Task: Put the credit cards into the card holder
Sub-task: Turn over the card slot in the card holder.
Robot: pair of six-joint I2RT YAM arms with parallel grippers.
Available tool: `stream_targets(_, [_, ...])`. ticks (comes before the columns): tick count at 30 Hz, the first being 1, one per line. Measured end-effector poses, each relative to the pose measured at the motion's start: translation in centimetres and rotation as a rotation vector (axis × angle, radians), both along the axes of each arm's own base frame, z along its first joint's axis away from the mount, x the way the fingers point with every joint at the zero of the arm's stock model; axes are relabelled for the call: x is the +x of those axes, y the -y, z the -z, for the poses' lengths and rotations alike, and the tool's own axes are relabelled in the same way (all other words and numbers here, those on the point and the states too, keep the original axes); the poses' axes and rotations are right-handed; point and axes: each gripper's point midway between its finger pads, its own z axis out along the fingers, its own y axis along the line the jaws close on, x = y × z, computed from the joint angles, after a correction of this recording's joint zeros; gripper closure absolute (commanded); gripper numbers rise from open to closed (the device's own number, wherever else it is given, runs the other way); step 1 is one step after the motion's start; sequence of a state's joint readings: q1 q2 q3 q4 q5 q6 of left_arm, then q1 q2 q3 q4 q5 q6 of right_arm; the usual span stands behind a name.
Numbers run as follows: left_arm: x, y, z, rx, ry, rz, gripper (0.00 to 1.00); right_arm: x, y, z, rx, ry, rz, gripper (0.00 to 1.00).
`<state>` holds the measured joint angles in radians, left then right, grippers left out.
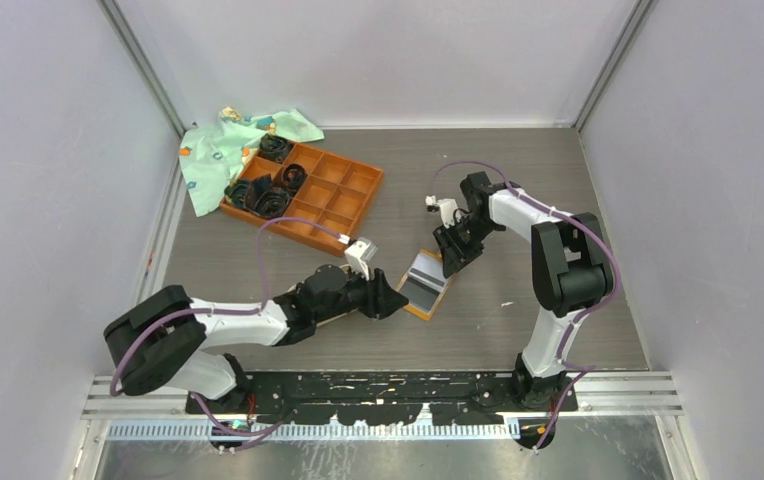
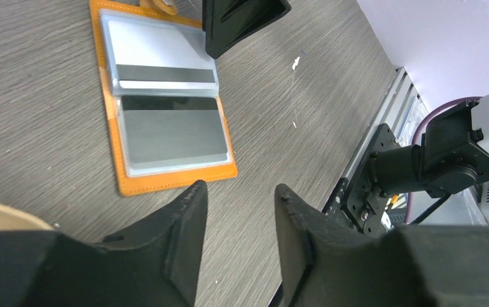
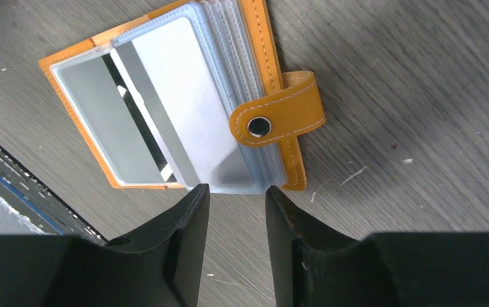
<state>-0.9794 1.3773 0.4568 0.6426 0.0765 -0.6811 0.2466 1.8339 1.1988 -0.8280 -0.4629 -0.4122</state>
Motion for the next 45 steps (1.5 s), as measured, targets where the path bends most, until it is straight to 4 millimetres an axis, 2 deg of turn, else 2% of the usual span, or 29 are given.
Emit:
stream_targets(5, [0.6, 1.4, 0.8, 0.019, -0.041, -0.001, 0.64, -0.5, -0.6, -0.4, 0.04, -0.021, -0.012, 0.6])
stream_targets(13, [2.3, 3.7, 1.6, 0.074, -0.111, -0.026, 0.64, -1.1, -1.2, -1.0, 0.082, -0.049, -0.025, 0.62])
stream_targets(18, [3.4, 4.6, 3.0, 0.137, -0.16, -0.06, 0.63, -1.2, -1.4, -1.3, 0.093, -0.054, -0.025, 0.56])
stream_targets(26, [3.4, 3.8, 5.6, 0.233, -0.212, -0.087, 0.61, -0.4, -1.2, -1.1, 0.077, -0.032, 0.005, 0.54])
stream_targets(32, [3.9, 4.0, 6.0, 0.258, -0.219, -0.101, 0.6, -0.3, -1.7, -1.1, 0.1, -0.041, 0.012, 0.57])
stream_targets(39, [4.1, 4.0, 6.3, 0.267, -0.226, -0.106, 0.6, -0.7, -1.8, -0.1, 0.1, -0.082, 0.015, 0.61])
stream_targets(45, [4.8, 4.2, 6.5, 0.278, -0.238, -0.122, 0.6, -0.7, -1.8, -0.1, 0.101, -0.094, 0.015, 0.68])
